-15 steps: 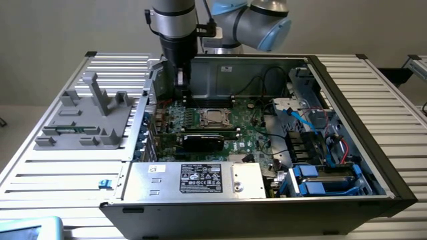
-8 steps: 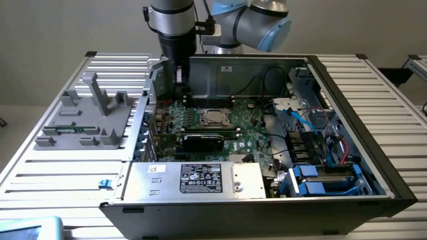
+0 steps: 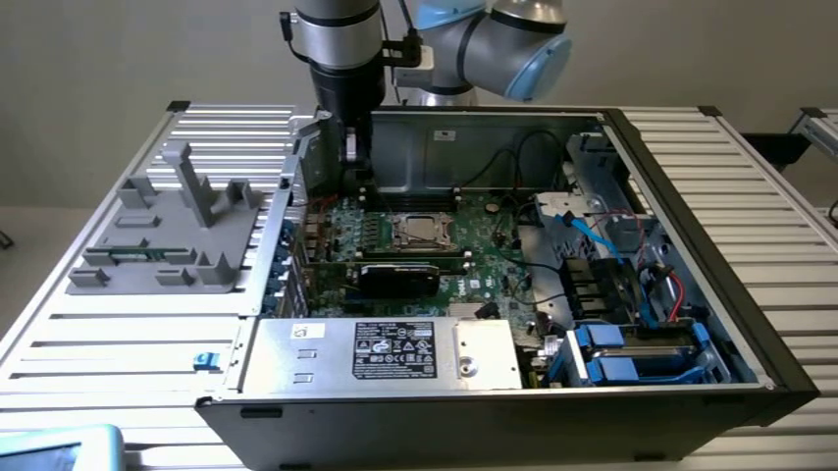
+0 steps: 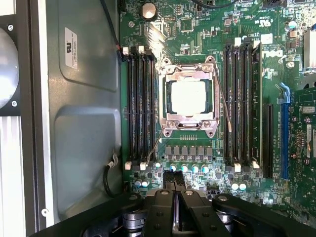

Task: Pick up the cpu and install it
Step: 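Install the first cpu locking lever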

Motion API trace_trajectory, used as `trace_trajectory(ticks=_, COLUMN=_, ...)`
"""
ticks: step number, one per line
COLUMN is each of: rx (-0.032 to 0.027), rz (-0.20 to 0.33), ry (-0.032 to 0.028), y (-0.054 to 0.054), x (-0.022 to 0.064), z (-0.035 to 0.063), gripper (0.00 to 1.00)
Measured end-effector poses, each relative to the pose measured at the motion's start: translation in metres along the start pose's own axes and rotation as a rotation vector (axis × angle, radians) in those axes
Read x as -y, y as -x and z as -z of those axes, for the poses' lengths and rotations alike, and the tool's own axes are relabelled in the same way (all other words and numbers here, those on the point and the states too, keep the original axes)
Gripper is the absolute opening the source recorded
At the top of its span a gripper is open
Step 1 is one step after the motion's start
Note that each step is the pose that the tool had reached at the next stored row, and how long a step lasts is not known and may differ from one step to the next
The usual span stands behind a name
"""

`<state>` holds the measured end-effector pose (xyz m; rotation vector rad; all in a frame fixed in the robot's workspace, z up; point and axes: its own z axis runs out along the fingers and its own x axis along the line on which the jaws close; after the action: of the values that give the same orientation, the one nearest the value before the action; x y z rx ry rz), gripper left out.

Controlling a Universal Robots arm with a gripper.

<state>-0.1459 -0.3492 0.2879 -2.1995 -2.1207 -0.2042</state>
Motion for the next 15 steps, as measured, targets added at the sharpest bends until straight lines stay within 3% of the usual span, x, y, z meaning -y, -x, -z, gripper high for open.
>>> trace_trajectory(ticks=11, rx=0.0000, rz=-0.001, ry=0.0001, y=0.0000, x=0.0000, z=0.0000, gripper=0.11)
trace_trajectory(ticks=15, rx=0.0016, rz=-0.044, ry=0.0068, y=0.0000, x=0.0000, z=0.0000, gripper=0.11)
